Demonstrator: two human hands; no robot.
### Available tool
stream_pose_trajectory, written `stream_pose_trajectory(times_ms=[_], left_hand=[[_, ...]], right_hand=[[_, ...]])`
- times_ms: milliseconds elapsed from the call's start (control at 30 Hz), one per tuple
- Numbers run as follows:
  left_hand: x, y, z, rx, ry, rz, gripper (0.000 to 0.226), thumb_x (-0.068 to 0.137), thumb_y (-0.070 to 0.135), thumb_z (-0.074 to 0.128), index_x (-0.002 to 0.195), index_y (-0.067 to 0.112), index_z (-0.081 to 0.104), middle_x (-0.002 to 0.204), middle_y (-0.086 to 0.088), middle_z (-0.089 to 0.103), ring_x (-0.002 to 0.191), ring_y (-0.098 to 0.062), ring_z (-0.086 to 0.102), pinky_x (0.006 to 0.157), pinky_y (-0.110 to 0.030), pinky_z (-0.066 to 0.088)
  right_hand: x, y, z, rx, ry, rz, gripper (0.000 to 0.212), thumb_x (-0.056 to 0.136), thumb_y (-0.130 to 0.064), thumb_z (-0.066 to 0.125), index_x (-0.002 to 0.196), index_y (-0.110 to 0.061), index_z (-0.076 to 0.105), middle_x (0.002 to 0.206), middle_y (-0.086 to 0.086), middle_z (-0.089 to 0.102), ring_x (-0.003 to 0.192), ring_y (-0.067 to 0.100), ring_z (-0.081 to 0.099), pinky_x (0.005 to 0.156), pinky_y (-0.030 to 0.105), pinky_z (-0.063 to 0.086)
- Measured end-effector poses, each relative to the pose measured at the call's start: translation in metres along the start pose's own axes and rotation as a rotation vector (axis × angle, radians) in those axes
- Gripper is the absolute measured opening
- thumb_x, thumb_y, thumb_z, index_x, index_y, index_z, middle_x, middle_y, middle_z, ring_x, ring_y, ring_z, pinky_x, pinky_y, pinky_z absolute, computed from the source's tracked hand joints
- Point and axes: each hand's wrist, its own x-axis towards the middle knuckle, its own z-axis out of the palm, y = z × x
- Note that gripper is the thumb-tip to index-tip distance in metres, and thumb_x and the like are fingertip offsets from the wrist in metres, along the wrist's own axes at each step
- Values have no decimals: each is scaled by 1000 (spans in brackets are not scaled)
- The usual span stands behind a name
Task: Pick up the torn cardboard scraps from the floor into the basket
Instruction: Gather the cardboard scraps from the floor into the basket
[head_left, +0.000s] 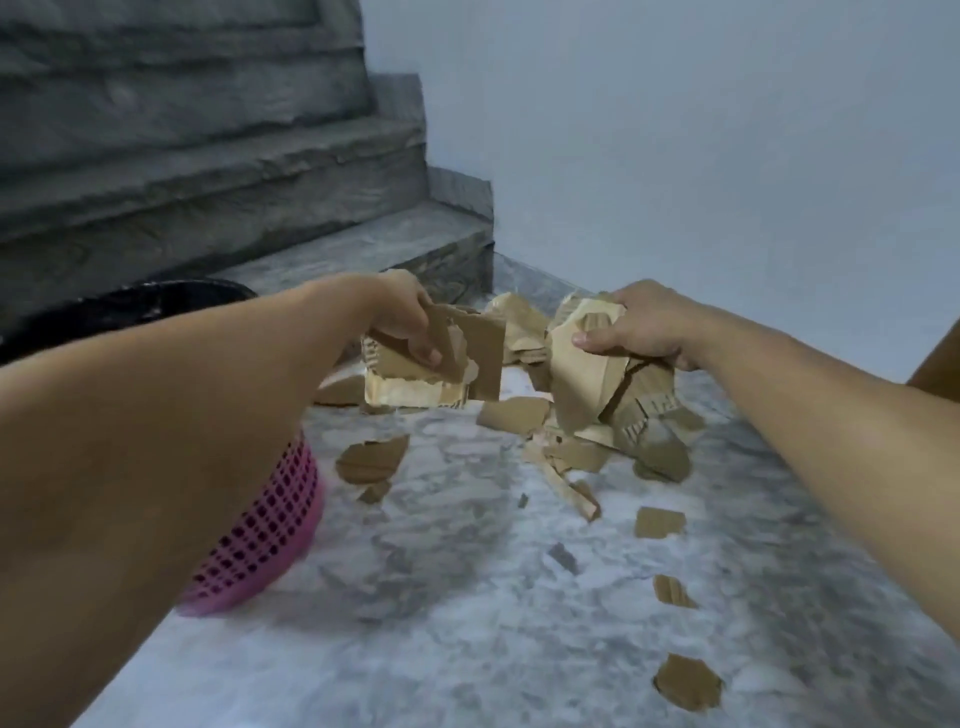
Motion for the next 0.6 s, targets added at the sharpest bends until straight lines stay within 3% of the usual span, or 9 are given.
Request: stream_pose_trajectory(times_ms=[167, 433, 533, 600], left_hand=[[-33, -72, -69, -11, 147, -84, 53, 65, 23, 88, 112, 13, 67, 103, -3, 65, 92, -24, 65, 87, -35, 54], [-89, -193, -131, -10, 312, -289, 39, 69, 24, 84, 104, 17, 68, 93, -4, 63, 83, -24, 63, 66, -32, 50], [-105, -236, -137, -31, 357, -374, 38, 69, 23, 84, 102, 13, 67, 88, -5, 62, 76, -24, 64, 57, -29, 49], [-111, -257, -131, -77, 367, -418, 40, 68, 22, 85, 102, 9, 67, 90, -7, 63, 77, -27, 65, 61, -33, 54]], right_hand=[[5, -103, 50, -4, 20, -237, 34, 84, -31, 76, 109, -10, 66, 105, 7, 69, 96, 25, 65, 82, 32, 51], [6, -246, 152, -16, 30, -423, 51, 83, -38, 74, 120, -6, 59, 113, 9, 66, 100, 25, 62, 74, 26, 41], [1, -276, 196, 51, 12, -433, 48, 86, -34, 72, 122, -6, 56, 118, 11, 63, 108, 28, 60, 79, 29, 44], [-5, -286, 222, 101, 1, -406, 51, 87, -34, 71, 124, -5, 52, 122, 11, 60, 112, 29, 58, 82, 31, 44]])
